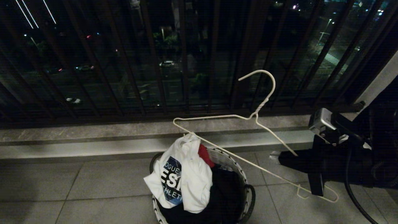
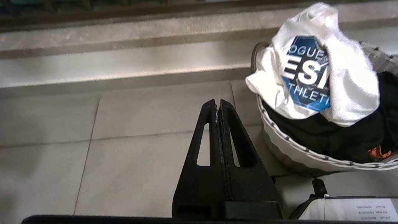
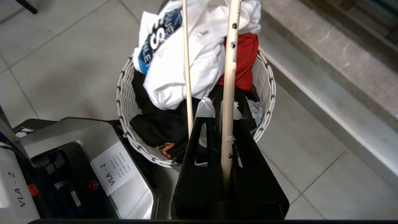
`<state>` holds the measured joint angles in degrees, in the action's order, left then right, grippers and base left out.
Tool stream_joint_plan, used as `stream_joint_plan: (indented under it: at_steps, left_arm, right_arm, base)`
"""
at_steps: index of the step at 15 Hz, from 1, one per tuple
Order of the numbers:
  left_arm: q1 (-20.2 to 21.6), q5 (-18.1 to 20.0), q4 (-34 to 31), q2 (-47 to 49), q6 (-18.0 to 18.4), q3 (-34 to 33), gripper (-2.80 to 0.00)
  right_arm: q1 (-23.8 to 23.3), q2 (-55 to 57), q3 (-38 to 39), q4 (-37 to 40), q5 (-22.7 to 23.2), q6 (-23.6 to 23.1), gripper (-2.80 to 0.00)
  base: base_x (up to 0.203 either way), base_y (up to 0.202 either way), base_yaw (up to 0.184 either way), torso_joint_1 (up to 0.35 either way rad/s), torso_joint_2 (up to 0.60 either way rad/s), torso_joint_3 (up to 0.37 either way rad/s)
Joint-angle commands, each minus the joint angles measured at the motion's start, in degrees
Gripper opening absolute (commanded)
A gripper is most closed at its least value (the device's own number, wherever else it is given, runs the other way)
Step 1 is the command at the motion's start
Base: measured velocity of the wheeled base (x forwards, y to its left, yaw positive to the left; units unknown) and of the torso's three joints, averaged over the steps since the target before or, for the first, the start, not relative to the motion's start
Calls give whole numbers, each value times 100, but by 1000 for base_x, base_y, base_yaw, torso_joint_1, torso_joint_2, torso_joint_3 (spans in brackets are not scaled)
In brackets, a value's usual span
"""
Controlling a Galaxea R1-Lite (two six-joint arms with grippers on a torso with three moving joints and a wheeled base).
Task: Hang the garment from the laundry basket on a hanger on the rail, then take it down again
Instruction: Pick up clothes from the basket
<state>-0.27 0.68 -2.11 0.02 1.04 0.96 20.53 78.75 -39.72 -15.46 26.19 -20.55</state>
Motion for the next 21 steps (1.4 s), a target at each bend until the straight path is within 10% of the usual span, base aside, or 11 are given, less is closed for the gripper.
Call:
stream_joint_plan:
  at_steps: [1, 21]
  left_arm:
    - [0, 2, 0, 6, -5, 0, -280]
    - [0, -33, 0, 4, -86, 0, -280]
  right_arm:
    - [-14, -44, -10, -10, 18, -10, -280]
    - [-67, -184, -10, -15, 18, -19, -280]
  base:
    - [0, 0, 0, 2, 2, -198]
    - [0, 0, 0, 2, 2, -141]
